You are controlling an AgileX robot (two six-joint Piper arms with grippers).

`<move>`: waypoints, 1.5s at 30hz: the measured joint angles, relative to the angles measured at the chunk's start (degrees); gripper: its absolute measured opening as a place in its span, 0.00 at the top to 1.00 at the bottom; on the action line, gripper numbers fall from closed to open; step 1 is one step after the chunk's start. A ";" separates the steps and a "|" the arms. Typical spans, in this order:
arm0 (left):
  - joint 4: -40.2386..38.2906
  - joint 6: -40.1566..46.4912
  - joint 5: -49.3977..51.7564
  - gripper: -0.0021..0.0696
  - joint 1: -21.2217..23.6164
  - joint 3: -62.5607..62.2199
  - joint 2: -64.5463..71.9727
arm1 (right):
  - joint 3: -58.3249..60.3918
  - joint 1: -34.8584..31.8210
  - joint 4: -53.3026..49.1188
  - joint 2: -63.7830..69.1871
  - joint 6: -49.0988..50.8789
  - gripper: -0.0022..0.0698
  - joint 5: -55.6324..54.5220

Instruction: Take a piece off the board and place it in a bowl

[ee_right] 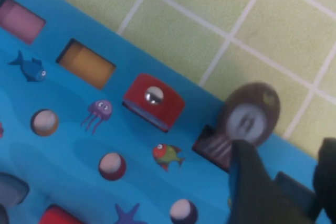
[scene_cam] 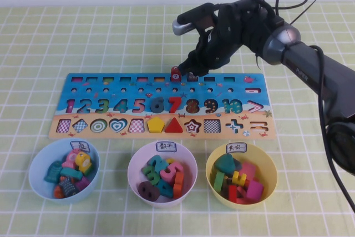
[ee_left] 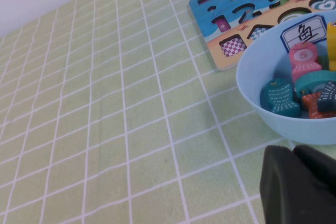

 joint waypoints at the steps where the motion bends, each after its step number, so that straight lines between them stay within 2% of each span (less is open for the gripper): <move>1: 0.00 0.00 0.00 0.98 0.00 0.00 0.00 | 0.00 0.00 0.00 0.00 0.00 0.64 0.00; 8: 0.00 0.00 0.00 0.98 0.00 0.00 0.00 | 0.00 0.00 0.00 0.00 0.00 0.86 0.00; 13: 0.00 0.00 0.00 0.98 0.00 0.00 0.00 | 0.00 0.00 0.00 0.00 0.00 0.89 0.00; 16: 0.00 0.00 0.00 0.98 0.00 0.00 0.00 | 0.00 0.00 0.00 0.00 0.59 0.80 -0.47; 21: 0.00 0.00 0.00 0.98 0.00 0.00 0.00 | 0.00 0.00 0.00 0.00 6.75 0.47 -2.60; 23: 0.00 0.00 0.00 0.98 0.00 0.00 0.00 | 0.00 0.00 -0.14 0.00 9.36 0.41 -3.56; 32: 0.00 0.00 0.00 0.98 0.00 0.00 0.00 | 0.00 -0.13 -0.33 0.34 12.85 0.40 -9.29; 45: 0.00 0.00 0.00 0.98 0.00 0.00 0.00 | 0.00 -0.46 -0.23 1.81 12.95 0.40 -10.55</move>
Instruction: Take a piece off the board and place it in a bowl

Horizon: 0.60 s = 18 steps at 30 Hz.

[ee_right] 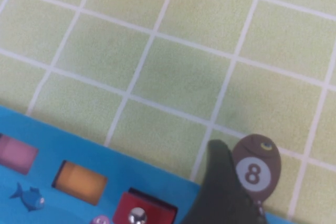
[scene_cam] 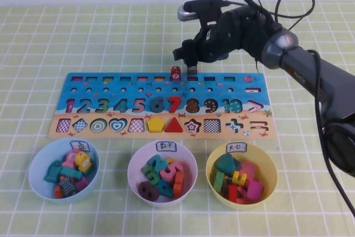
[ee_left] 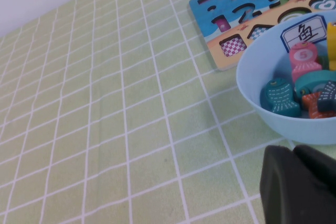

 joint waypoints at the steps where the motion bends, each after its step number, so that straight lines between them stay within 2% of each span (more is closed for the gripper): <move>1: 0.00 0.00 0.00 0.98 0.00 0.00 0.00 | 0.00 0.00 0.00 0.00 0.00 0.40 -0.10; 18: 0.00 0.00 0.00 0.98 0.00 0.00 0.00 | 0.00 0.00 -0.11 1.72 -2.20 0.40 0.03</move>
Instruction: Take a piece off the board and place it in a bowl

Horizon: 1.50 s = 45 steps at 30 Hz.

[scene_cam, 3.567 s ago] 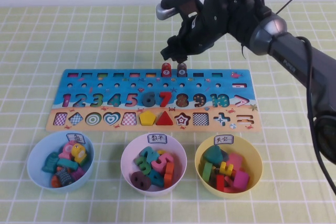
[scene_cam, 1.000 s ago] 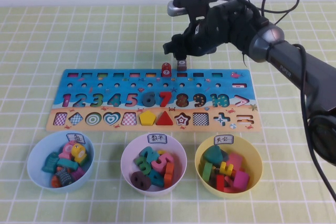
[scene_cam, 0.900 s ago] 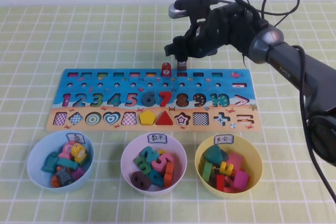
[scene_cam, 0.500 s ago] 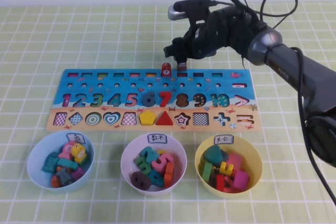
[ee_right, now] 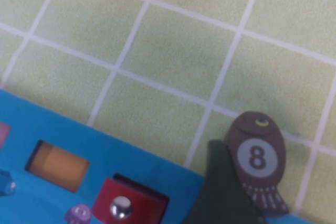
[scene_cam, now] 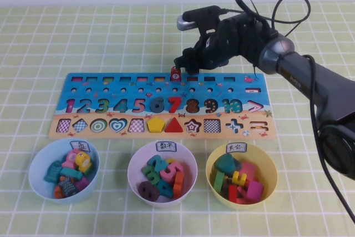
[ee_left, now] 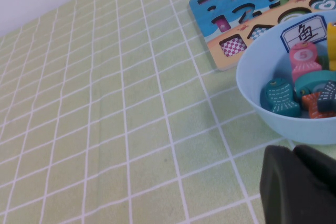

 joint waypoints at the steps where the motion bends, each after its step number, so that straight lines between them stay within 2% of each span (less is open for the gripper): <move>1: 0.00 0.00 0.00 0.98 0.00 0.00 0.00 | 0.00 0.00 0.00 0.00 -0.02 0.40 0.00; 8: 0.00 0.00 0.00 0.98 0.00 0.00 0.00 | 0.00 0.00 0.00 0.28 -1.51 0.43 0.00; 11: 0.00 0.00 0.00 0.98 0.00 0.00 0.00 | 0.00 0.00 0.00 0.45 -1.73 0.53 0.00; 13: 0.00 0.00 0.00 0.98 0.00 0.00 0.00 | 0.00 0.00 0.10 0.45 -1.73 0.68 0.00; 14: 0.00 0.00 0.00 0.98 0.00 0.00 0.00 | 0.00 0.00 0.10 0.45 -1.73 0.71 0.12; 21: 0.00 0.00 0.00 0.98 0.00 0.00 0.00 | -0.12 0.00 -0.41 0.34 -1.91 0.70 1.40; 26: 0.00 0.00 0.00 0.98 0.00 0.00 0.00 | -0.12 0.00 -4.76 -1.84 -2.06 0.70 4.83; 33: 0.00 0.00 0.00 0.98 0.00 0.00 0.00 | -0.12 0.00 -6.25 -8.15 -5.91 0.70 14.75; 37: 0.00 0.00 0.00 0.98 0.00 0.00 0.00 | -0.12 0.00 -4.48 -11.89 -9.62 0.70 18.88; 45: 0.00 0.00 0.00 0.98 0.00 0.00 0.00 | -0.12 0.00 6.71 -22.03 -21.40 0.70 24.94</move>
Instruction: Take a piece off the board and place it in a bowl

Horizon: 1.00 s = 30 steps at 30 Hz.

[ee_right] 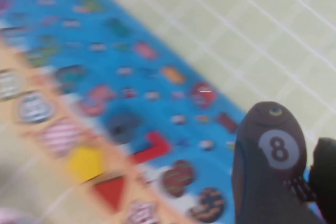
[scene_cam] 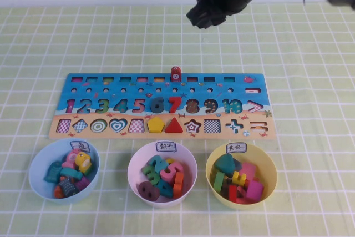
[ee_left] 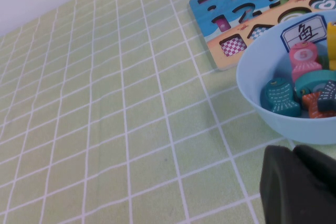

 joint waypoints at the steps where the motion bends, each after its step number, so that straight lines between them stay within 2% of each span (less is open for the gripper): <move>1: 0.00 0.00 0.00 0.98 0.00 0.00 0.00 | 0.29 0.00 1.88 -1.05 -1.59 0.70 0.74; 8: 0.00 0.00 0.13 0.98 0.00 0.00 0.00 | 6.59 0.00 21.47 -7.19 -13.26 0.70 4.98; 11: 0.00 0.00 0.13 0.98 0.00 0.00 0.00 | 11.12 0.43 26.73 -10.80 -16.98 0.70 5.07; 16: 0.00 0.00 0.13 0.98 0.00 0.00 0.00 | 22.10 4.70 23.65 -19.51 -19.17 0.70 1.42; 22: 0.00 0.00 0.13 0.98 0.00 0.00 0.00 | 39.56 12.91 17.59 -31.05 -23.16 0.70 -11.95; 27: 0.00 0.00 0.13 0.98 0.00 0.00 0.00 | 50.46 17.20 18.55 -36.60 -26.07 0.70 -21.02; 30: 0.00 0.00 0.13 0.98 0.00 0.00 0.00 | 53.91 19.53 21.29 -36.26 -34.00 0.70 -23.53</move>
